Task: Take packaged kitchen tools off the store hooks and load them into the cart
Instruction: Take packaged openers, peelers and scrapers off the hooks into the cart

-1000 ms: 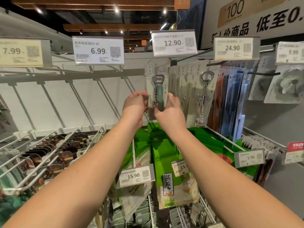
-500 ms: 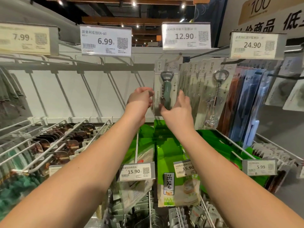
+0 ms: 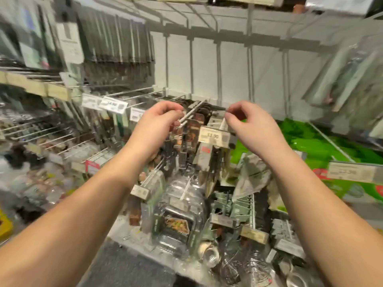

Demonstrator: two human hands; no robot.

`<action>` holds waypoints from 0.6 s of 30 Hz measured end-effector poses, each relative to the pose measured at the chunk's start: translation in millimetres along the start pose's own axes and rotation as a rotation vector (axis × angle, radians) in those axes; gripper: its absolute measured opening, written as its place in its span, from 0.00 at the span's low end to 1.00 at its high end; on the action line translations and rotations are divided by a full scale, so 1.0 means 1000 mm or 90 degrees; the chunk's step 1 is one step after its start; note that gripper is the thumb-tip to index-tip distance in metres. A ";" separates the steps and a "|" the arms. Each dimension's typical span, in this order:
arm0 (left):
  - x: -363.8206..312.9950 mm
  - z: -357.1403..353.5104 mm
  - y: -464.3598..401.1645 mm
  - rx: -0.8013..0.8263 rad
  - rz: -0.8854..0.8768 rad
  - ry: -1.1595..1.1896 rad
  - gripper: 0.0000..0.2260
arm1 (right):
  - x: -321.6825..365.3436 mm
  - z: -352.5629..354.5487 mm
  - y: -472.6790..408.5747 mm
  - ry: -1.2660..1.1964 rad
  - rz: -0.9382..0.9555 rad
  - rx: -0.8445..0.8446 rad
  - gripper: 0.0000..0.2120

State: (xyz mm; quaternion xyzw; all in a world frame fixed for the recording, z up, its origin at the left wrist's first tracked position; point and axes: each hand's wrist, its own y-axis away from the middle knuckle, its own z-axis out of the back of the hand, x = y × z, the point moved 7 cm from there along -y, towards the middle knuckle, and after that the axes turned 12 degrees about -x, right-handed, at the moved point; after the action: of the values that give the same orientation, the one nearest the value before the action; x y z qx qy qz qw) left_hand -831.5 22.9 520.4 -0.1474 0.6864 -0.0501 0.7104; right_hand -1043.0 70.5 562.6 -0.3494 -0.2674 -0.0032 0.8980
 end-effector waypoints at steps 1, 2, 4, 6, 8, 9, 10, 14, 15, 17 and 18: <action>0.013 0.042 0.007 -0.024 0.008 -0.049 0.04 | 0.025 -0.027 0.011 -0.007 0.019 0.052 0.07; 0.025 0.085 0.015 -0.049 0.016 -0.097 0.04 | 0.051 -0.056 0.024 -0.014 0.041 0.105 0.08; 0.053 0.173 0.030 -0.097 0.035 -0.216 0.04 | 0.104 -0.120 0.055 -0.023 0.090 0.211 0.11; 0.086 0.254 0.052 -0.129 0.075 -0.348 0.05 | 0.154 -0.183 0.093 -0.030 0.135 0.300 0.14; 0.122 0.330 0.080 -0.152 0.134 -0.458 0.06 | 0.197 -0.243 0.135 -0.033 0.170 0.381 0.13; 0.140 0.364 0.096 -0.160 0.171 -0.498 0.08 | 0.216 -0.271 0.157 -0.028 0.186 0.422 0.13; 0.158 0.397 0.113 -0.161 0.212 -0.540 0.09 | 0.234 -0.296 0.180 -0.025 0.205 0.464 0.13; 0.209 0.499 0.178 -0.145 0.340 -0.685 0.10 | 0.293 -0.377 0.271 -0.032 0.284 0.607 0.14; 0.221 0.518 0.189 -0.147 0.362 -0.689 0.10 | 0.303 -0.394 0.290 -0.027 0.297 0.639 0.14; 0.244 0.548 0.205 -0.147 0.400 -0.678 0.09 | 0.321 -0.428 0.325 -0.028 0.304 0.712 0.13; 0.255 0.562 0.210 -0.147 0.420 -0.667 0.09 | 0.330 -0.444 0.340 -0.029 0.308 0.744 0.13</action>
State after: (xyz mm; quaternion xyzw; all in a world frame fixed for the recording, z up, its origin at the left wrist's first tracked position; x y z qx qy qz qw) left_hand -289.6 232.0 224.6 -0.0090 0.2574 0.3249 0.9100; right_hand -482.4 107.4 237.3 0.1482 -0.1575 0.3537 0.9100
